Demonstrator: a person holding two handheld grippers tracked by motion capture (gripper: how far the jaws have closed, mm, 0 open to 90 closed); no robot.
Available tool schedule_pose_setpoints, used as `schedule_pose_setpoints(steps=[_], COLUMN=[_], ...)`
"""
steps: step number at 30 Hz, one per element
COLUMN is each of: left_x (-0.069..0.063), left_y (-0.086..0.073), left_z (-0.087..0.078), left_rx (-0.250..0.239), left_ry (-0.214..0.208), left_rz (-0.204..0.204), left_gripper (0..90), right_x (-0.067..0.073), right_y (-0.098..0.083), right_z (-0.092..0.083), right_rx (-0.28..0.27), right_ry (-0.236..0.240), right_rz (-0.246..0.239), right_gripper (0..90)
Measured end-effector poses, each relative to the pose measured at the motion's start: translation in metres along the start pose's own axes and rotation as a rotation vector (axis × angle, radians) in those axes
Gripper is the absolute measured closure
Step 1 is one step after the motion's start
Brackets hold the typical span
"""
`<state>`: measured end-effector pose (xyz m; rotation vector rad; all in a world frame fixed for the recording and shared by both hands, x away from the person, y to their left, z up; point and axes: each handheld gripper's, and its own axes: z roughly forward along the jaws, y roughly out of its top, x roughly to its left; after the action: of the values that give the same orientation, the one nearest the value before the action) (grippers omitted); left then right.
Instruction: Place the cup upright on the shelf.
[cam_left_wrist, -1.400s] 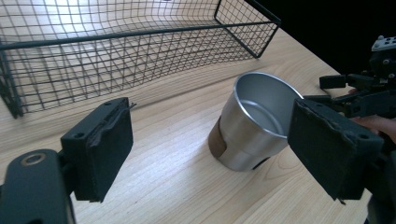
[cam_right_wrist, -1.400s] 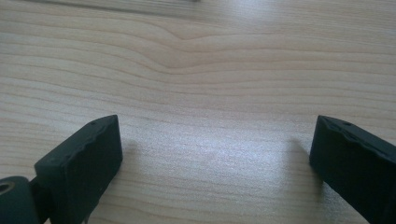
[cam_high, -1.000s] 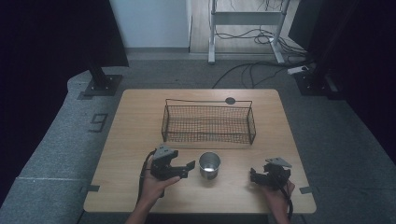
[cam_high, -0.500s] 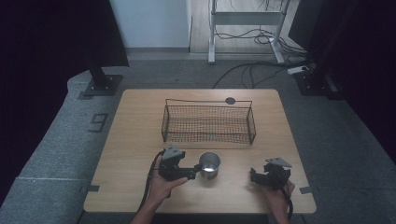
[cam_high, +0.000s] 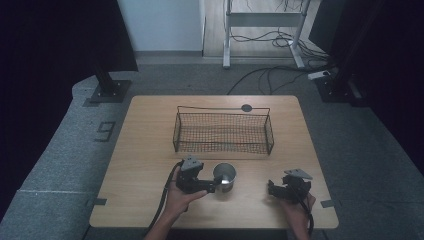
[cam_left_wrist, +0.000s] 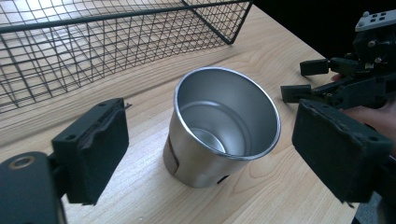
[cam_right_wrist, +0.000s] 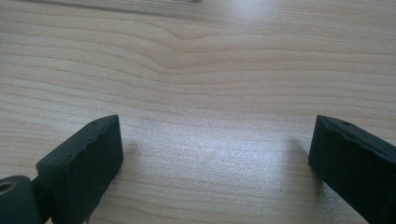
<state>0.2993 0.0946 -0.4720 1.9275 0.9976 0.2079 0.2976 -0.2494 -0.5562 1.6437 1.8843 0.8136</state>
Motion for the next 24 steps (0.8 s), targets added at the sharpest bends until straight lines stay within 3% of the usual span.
schedule_pose_setpoints(steps=[24], left_x=[-0.011], left_y=[-0.003], left_z=[0.032], left_rx=[0.040], left_ry=[-0.002], left_rz=[0.033], left_gripper=[4.5], right_x=[0.000], right_y=[0.000], right_z=[0.000], right_rx=[0.000], right_ry=[0.000], right_rz=[0.000], right_gripper=[3.0])
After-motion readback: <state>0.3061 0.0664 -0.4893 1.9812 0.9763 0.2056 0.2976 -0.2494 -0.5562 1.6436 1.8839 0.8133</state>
